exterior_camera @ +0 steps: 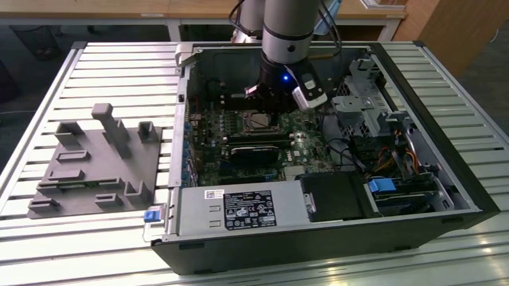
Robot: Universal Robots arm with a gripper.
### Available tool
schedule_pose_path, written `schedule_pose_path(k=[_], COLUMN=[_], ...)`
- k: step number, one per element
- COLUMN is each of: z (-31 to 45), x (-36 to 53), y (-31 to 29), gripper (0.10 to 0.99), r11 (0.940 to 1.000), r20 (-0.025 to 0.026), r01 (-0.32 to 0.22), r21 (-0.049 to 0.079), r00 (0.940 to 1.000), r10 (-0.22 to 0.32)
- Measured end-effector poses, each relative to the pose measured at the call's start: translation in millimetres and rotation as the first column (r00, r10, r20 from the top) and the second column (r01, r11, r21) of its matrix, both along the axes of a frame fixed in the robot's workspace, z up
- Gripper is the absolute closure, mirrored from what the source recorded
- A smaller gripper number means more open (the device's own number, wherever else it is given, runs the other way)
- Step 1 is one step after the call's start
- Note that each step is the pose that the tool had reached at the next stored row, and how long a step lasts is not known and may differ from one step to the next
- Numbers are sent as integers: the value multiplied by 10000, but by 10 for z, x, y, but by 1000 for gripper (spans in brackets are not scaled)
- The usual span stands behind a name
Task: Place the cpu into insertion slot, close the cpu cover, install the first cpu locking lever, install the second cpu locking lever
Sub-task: 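Install the second cpu locking lever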
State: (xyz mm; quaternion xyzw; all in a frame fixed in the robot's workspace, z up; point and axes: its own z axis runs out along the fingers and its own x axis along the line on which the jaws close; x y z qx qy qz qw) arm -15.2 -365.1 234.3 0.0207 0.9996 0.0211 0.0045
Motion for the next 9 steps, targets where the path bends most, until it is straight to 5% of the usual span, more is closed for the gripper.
schedule_pose_path(k=[9], z=[0], x=[0], y=[-17], gripper=[980], r11=[10000], r20=[0], r01=[0], r21=[8], r00=[10000], r10=[0])
